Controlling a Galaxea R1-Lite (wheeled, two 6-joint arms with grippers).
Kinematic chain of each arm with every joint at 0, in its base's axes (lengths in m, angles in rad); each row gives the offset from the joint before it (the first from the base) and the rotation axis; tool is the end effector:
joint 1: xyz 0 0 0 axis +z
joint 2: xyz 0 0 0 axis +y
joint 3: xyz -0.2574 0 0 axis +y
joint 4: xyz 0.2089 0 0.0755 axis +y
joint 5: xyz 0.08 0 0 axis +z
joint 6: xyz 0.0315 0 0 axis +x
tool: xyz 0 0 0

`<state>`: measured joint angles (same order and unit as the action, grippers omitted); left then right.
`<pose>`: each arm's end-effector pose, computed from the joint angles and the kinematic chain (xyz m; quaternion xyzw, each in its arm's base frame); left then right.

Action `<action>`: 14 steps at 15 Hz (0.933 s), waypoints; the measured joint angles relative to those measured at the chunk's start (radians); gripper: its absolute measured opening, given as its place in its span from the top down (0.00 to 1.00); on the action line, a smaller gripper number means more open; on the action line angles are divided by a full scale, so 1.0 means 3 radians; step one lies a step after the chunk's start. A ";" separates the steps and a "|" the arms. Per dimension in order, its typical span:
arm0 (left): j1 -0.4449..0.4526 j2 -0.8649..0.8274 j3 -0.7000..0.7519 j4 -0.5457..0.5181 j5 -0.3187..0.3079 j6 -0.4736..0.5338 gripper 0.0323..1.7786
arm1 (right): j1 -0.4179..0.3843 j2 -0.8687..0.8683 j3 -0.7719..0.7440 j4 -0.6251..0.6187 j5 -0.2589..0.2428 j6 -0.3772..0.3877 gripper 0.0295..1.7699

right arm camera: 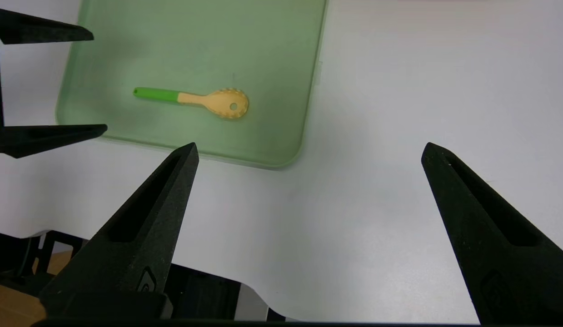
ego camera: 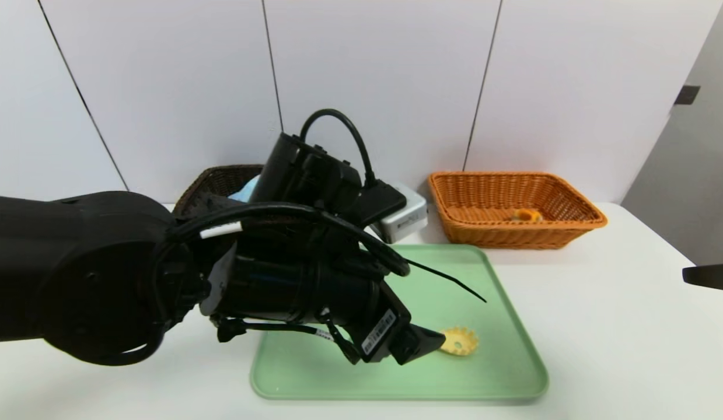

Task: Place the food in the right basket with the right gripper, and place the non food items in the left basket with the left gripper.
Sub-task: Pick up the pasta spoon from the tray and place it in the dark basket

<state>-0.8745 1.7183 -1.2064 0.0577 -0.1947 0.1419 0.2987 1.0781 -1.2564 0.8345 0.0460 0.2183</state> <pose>0.2200 -0.2727 0.1583 0.1520 0.2296 -0.5065 0.8171 0.1513 0.0481 0.2701 0.0612 0.3355 0.1266 0.9315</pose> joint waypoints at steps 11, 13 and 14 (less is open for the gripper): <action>0.0023 0.0752 -0.0816 0.0959 -0.0481 0.0652 0.05 | -0.0032 -0.0004 0.0125 -0.0003 -0.0003 0.0001 0.04; 0.0082 0.0868 -0.0904 0.0959 -0.0596 0.0652 0.05 | -0.0038 -0.0004 0.0148 -0.0006 -0.0003 0.0005 0.04; 0.0123 0.0922 -0.0946 0.0960 -0.0674 0.0655 0.05 | -0.0040 -0.0004 0.0153 -0.0006 -0.0006 0.0005 0.04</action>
<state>-0.8374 1.9949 -1.4902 0.3457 -0.3968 0.3385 0.2866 1.0770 -1.2104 0.8328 0.0443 0.2198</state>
